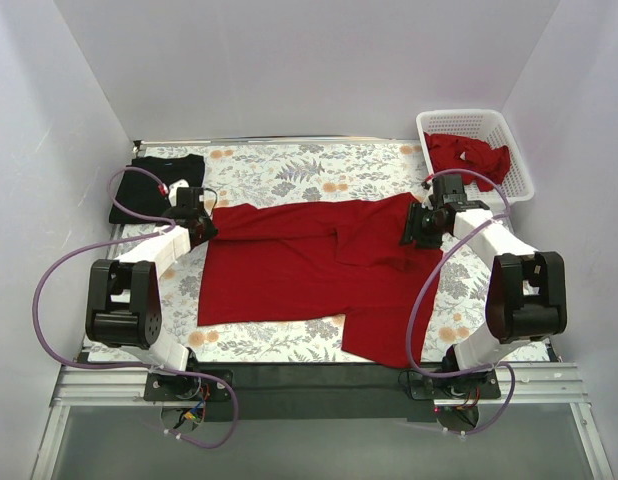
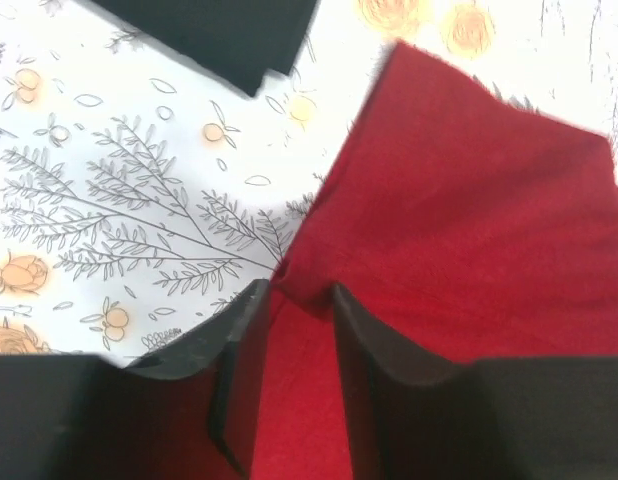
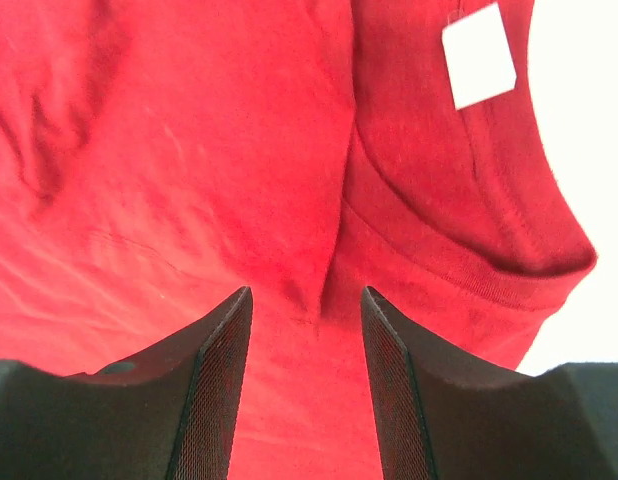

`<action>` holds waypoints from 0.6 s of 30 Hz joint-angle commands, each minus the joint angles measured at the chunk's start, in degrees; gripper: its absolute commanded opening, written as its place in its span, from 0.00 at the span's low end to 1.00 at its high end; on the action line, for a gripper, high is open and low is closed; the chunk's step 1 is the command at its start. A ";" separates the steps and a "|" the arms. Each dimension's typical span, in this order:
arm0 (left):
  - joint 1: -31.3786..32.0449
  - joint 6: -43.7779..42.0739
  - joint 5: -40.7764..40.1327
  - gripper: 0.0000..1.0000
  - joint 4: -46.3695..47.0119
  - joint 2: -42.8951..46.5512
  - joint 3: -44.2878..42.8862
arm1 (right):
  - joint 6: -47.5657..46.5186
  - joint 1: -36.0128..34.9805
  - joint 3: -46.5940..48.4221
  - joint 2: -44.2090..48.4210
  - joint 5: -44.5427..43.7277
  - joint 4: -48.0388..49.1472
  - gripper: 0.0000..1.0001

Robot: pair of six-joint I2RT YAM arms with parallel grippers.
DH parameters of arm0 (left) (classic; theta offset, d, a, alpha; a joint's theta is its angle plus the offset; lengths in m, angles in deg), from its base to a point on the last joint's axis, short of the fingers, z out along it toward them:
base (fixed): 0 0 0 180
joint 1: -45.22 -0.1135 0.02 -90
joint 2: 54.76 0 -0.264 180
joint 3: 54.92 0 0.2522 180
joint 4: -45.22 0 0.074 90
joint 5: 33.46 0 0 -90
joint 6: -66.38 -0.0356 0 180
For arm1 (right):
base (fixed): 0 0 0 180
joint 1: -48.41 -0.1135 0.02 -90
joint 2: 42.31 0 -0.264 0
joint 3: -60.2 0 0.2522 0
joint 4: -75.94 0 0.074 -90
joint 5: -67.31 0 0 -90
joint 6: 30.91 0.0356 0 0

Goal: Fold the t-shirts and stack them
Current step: Fold the tshirt

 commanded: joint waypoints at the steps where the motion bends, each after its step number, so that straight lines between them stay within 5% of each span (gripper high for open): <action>1: -0.38 -0.71 -3.09 0.40 -0.70 1.47 -4.50 | 2.81 -0.05 -1.65 2.83 -0.18 3.32 0.46; 3: -0.30 -0.90 -0.98 0.64 -1.22 2.69 -5.29 | 3.43 0.48 -2.52 3.35 -0.63 3.76 0.46; 6: 0.49 0.86 1.57 0.81 -2.63 6.82 -4.24 | 4.13 2.23 -3.49 3.97 0.07 4.89 0.46; 10: 2.43 4.20 5.35 0.82 -5.17 11.75 0.06 | 4.74 3.38 -5.07 3.53 2.97 6.56 0.45; 18: 3.75 12.54 12.12 0.67 -6.50 11.84 11.49 | 8.70 6.19 -11.31 2.39 6.32 12.01 0.42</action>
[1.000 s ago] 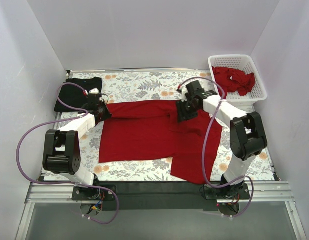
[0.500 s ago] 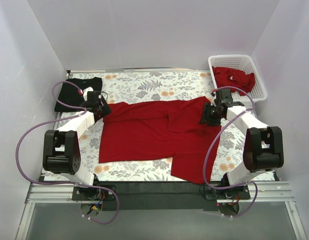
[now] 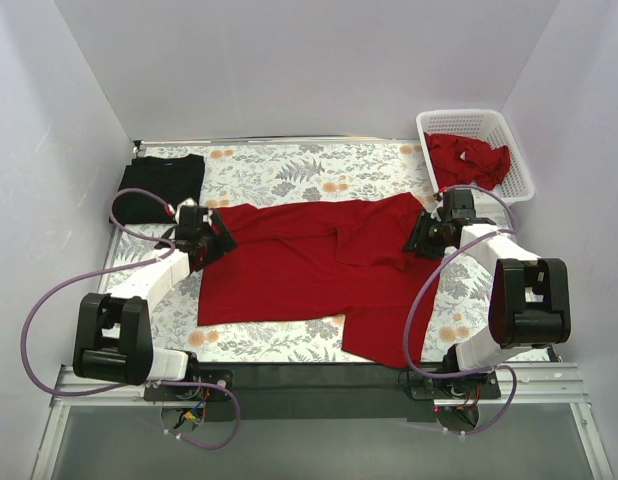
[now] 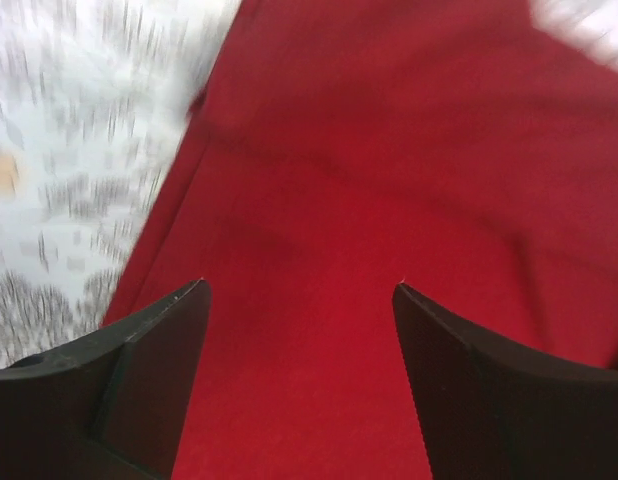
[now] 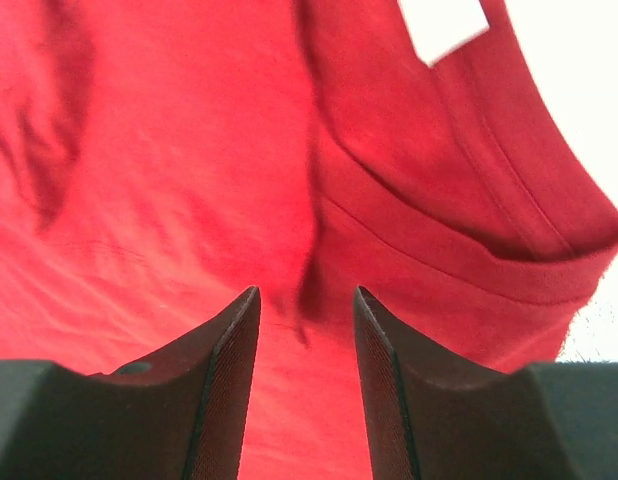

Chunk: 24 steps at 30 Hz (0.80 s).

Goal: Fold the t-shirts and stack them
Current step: Fold the tshirt

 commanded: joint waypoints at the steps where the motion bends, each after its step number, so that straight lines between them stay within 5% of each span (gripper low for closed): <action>1: -0.10 5.84 3.71 0.66 -2.69 -0.46 4.39 | 2.67 2.04 -3.12 0.05 2.08 4.15 0.41; 11: -6.60 9.89 3.54 0.55 -12.79 -2.32 8.08 | 5.04 9.69 -11.56 0.31 0.68 6.26 0.40; 20: -10.56 13.23 -1.11 0.49 -20.71 12.53 10.03 | 3.73 10.13 -14.91 7.69 -1.26 3.45 0.40; 24: -10.56 10.96 -3.56 0.57 -21.15 16.58 7.04 | 2.15 9.86 -11.31 11.38 -1.35 2.66 0.41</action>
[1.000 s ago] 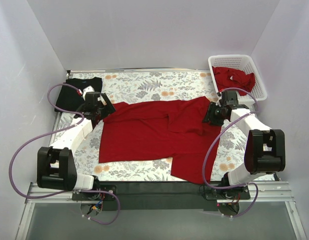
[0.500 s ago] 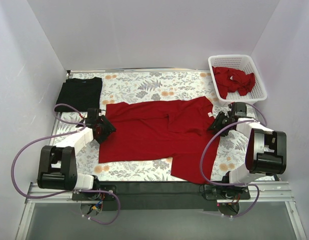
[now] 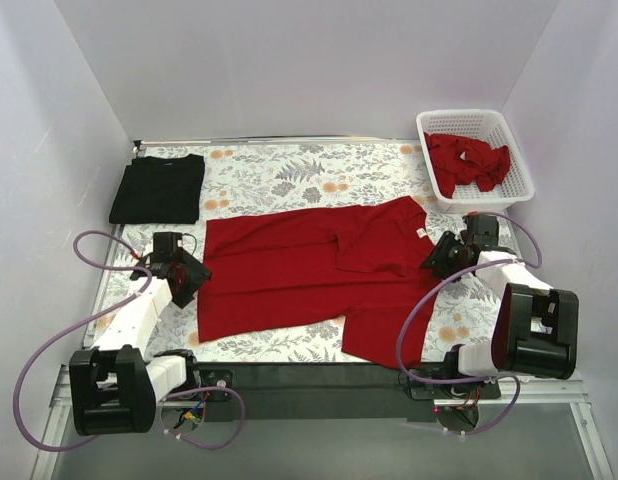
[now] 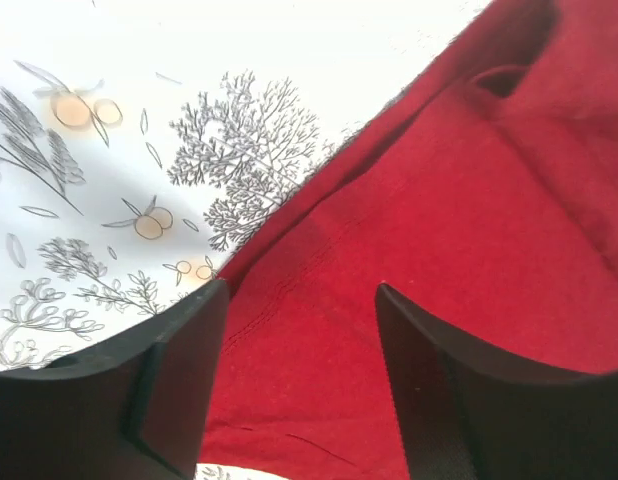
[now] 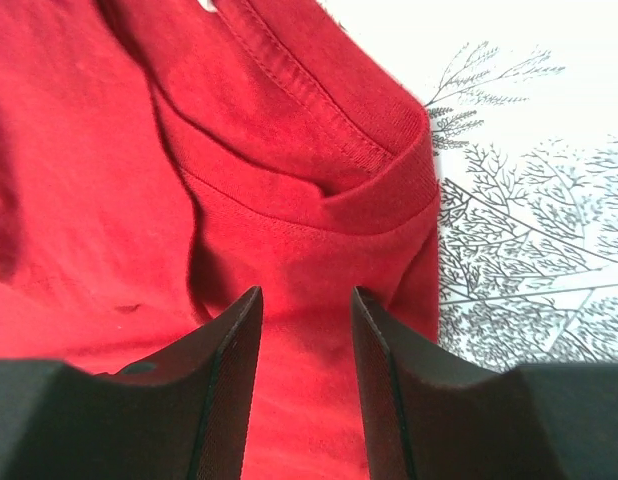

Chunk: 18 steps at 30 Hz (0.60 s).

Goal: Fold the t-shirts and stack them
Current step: Fold the tshirt

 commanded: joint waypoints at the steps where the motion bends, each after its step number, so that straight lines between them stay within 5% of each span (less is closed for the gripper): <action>1: -0.18 -1.95 -4.80 0.58 -1.97 3.19 -4.22 | -2.66 -0.56 3.82 3.36 -1.92 -2.13 0.41; 7: -0.18 -8.98 -3.41 0.65 8.92 -6.87 -14.32 | -5.56 -6.70 16.65 0.65 -6.99 -1.16 0.40; 18: 0.26 -15.31 -2.87 0.58 15.36 -33.98 -32.52 | -11.80 -12.16 34.85 -16.66 -12.64 0.33 0.32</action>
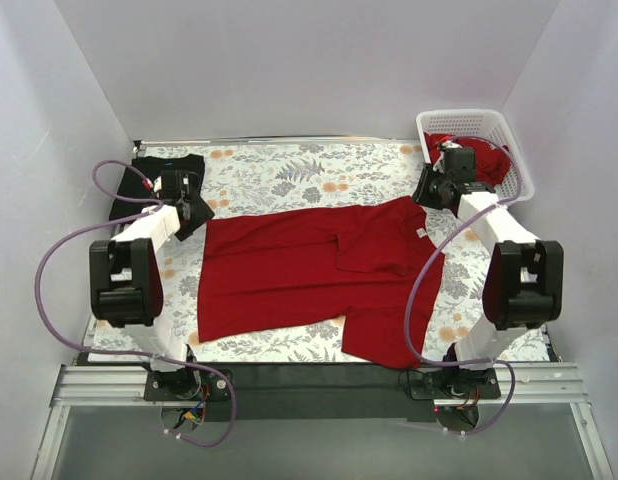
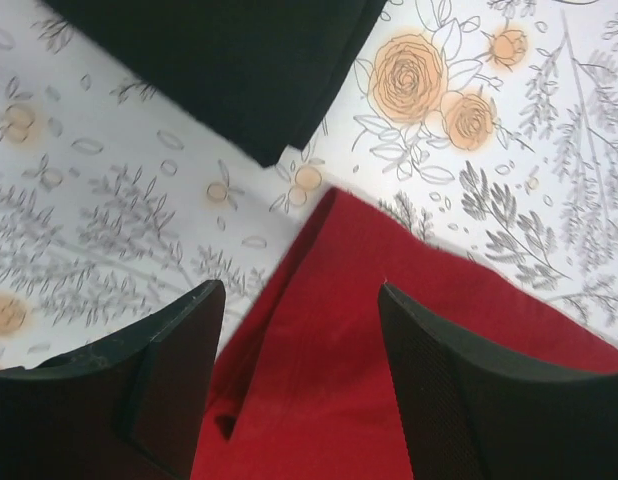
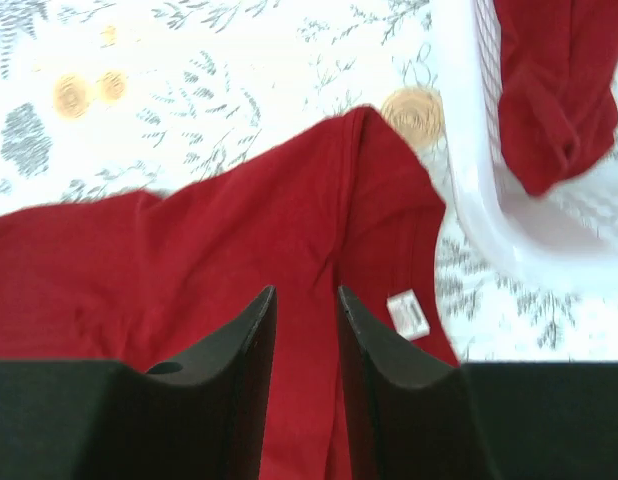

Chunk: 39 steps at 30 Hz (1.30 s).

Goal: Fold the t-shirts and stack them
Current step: Fold the tshirt

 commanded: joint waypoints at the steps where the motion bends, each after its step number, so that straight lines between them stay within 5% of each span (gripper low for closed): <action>1: 0.87 -3.51 -0.53 0.58 1.72 -2.99 -4.44 | -2.76 -1.48 5.65 -4.71 -3.61 0.68 0.32; 18: 5.36 -6.59 -4.66 0.55 3.21 -14.34 -8.84 | -2.50 -3.06 15.77 -21.06 -9.15 0.77 0.32; 25: 6.68 -7.90 -7.91 0.40 3.13 -14.95 -7.88 | -2.84 -3.15 16.48 -23.87 -10.38 0.77 0.32; 29: 6.85 -8.61 -10.37 0.22 3.39 -14.87 -6.39 | -2.76 -3.24 16.83 -25.46 -10.12 0.77 0.32; 39: 6.85 -9.84 -13.71 0.08 3.74 -15.74 -8.22 | -3.29 -3.42 19.46 -27.57 -7.48 0.77 0.28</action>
